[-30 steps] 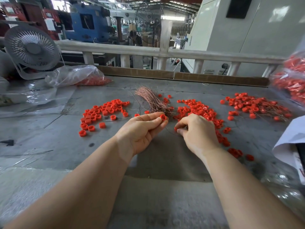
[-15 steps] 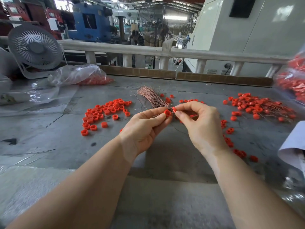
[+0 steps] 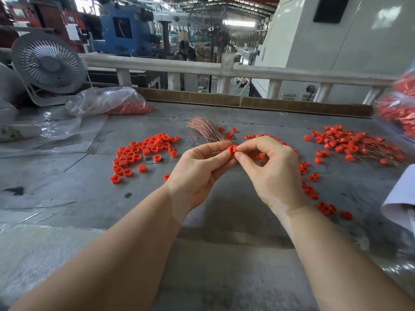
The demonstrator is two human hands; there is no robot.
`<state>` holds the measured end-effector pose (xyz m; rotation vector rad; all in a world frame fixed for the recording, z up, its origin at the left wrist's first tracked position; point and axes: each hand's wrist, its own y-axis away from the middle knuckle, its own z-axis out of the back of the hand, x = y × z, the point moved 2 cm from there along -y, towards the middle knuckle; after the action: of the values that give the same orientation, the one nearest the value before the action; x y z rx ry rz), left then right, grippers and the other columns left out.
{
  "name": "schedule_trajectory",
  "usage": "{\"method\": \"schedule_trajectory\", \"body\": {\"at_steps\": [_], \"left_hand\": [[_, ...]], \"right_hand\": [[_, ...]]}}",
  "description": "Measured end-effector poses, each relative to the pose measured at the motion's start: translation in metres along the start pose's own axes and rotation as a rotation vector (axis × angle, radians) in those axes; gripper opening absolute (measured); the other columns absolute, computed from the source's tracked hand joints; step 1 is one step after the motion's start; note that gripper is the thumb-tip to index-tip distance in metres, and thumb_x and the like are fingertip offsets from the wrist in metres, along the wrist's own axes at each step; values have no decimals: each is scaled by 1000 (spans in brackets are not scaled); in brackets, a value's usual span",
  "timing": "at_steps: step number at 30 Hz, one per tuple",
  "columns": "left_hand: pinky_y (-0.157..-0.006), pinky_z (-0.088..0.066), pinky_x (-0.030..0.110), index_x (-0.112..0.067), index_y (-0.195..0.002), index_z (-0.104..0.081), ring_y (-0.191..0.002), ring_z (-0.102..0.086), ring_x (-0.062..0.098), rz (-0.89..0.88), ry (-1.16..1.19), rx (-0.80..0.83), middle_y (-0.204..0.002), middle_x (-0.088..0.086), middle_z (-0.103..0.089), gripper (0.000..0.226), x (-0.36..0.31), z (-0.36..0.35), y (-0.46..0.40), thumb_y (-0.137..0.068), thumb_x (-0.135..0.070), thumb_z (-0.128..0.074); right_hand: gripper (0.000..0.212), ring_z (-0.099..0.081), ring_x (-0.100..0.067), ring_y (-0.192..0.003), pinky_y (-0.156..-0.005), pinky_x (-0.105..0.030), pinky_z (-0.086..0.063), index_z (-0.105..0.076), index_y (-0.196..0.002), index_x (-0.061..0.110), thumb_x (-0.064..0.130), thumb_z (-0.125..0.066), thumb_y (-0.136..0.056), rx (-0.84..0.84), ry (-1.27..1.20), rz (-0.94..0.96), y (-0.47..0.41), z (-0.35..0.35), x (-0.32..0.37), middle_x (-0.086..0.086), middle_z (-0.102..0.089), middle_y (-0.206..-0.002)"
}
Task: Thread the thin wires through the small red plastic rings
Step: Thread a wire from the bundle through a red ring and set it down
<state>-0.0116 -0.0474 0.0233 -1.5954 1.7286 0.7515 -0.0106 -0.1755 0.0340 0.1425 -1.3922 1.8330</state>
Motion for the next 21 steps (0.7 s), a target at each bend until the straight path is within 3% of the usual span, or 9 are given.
{"method": "schedule_trajectory", "body": {"at_steps": [12,16,21], "left_hand": [[-66,-55,17,0,-87,-63,-69,-69,11,-78,-90,4,-72,7,-71,16,-1,0,1,-85,11,-50],[-67,-55,17,0,-87,-63,-70,-69,10,-91,-104,6,-73,6,-72,16,-1,0,1,-85,10,-51],[-67,-55,16,0,-87,-63,-68,-68,10,-66,-66,8,-72,6,-71,17,-1,-1,1,-86,9,-49]], "right_hand": [[8,-53,-2,-66,-67,-4,-36,-72,-78,8,0,-71,-76,5,-23,10,-1,0,0,5,-61,-75],[9,-55,-5,-75,-69,-5,-38,-72,-78,7,-2,-71,-75,5,-43,18,-1,0,1,4,-61,-76],[17,-56,1,-68,-64,-4,-37,-68,-77,16,0,-69,-78,-7,-109,-46,-1,1,0,9,-62,-72]]}}
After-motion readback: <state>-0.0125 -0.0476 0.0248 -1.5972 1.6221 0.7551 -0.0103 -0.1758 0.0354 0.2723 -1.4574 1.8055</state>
